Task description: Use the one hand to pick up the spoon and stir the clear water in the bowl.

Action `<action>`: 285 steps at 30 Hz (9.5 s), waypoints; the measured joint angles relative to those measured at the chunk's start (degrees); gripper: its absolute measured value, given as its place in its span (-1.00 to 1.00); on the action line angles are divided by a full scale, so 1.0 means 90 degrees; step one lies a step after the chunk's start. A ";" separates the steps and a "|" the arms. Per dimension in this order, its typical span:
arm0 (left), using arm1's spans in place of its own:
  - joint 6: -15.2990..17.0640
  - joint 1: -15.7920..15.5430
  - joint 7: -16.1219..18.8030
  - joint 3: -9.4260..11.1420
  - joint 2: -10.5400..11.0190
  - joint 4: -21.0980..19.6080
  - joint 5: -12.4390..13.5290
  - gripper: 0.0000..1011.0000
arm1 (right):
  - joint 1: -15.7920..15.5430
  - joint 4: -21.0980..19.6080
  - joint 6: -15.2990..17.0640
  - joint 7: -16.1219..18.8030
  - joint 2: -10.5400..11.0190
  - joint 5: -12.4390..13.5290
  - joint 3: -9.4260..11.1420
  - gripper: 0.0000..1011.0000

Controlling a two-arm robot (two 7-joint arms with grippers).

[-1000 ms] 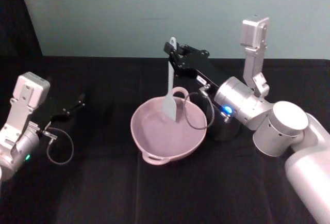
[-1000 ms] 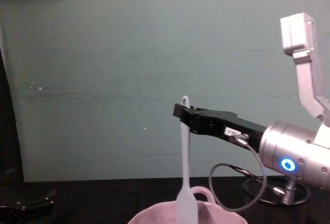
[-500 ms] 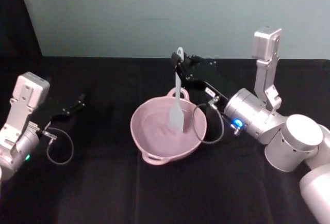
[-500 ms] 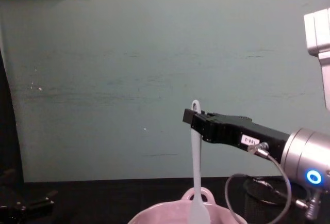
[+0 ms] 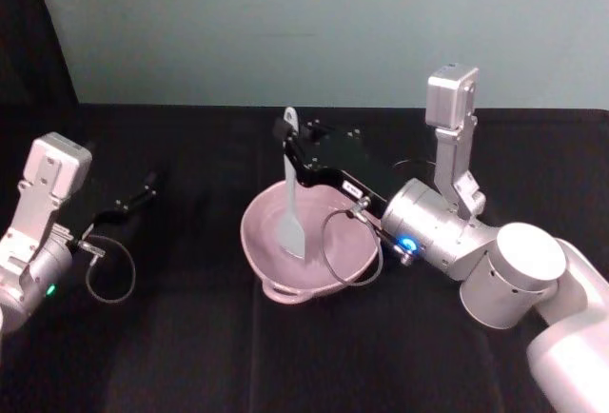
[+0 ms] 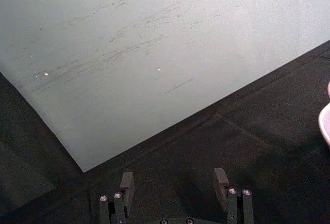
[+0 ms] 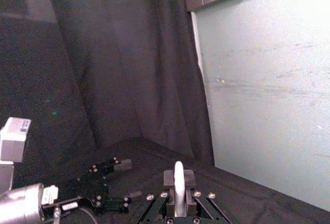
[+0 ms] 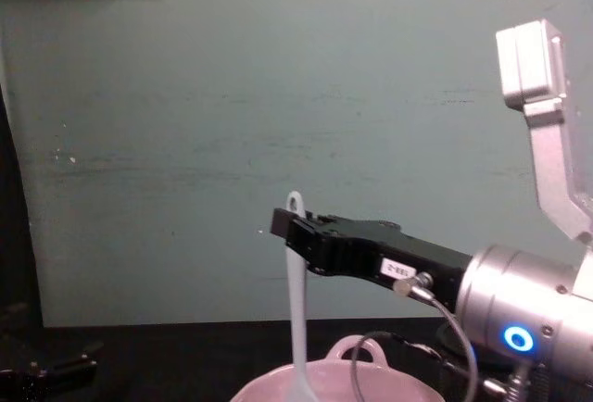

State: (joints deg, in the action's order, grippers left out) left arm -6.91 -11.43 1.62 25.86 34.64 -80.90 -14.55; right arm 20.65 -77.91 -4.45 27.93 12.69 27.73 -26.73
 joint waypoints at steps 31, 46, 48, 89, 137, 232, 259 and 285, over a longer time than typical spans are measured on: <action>0.0000 0.0000 0.0000 0.0000 0.0000 0.0000 0.0000 1.00 | 0.0802 0.1156 -0.0195 -0.0060 -0.0269 0.0043 0.0302 -0.77; 0.0000 0.0000 0.0000 0.0000 0.0000 0.0000 0.0000 1.00 | 0.0102 0.0249 -0.0053 -0.0200 0.0160 0.0074 0.0480 -0.77; 0.0001 0.0000 0.0000 0.0000 0.0000 0.0000 0.0000 1.00 | 0.0023 0.0128 -0.0041 -0.0200 0.0177 0.0051 0.0443 -0.77; 0.0000 0.0000 0.0000 0.0000 0.0000 0.0000 0.0000 1.00 | -0.0047 -0.1310 -0.0128 -0.0356 0.0364 0.0095 0.0541 -0.77; 0.0000 0.0000 0.0000 0.0000 0.0000 0.0000 0.0000 1.00 | -0.0452 0.0573 -0.0260 -0.0105 0.0337 0.1662 0.1875 -0.77; 0.0000 0.0000 0.0000 0.0000 0.0001 0.0000 0.0000 1.00 | -0.1133 -0.0396 0.0840 -0.3458 0.1571 -0.2372 0.0937 0.98; 0.0000 0.0000 0.0000 0.0000 0.0000 0.0000 0.0000 1.00 | -0.0849 0.0416 -0.0174 -0.3691 0.1229 -0.3005 0.0816 0.98; 0.0000 0.0000 0.0000 0.0000 0.0000 0.0000 0.0000 1.00 | -0.0852 0.0394 -0.0143 -0.3691 0.1240 -0.2993 0.0815 0.98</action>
State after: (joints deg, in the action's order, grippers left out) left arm -6.91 -11.43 1.62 25.86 34.65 -80.90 -14.55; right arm 12.98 -74.36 -5.74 -5.29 23.85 0.80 -19.40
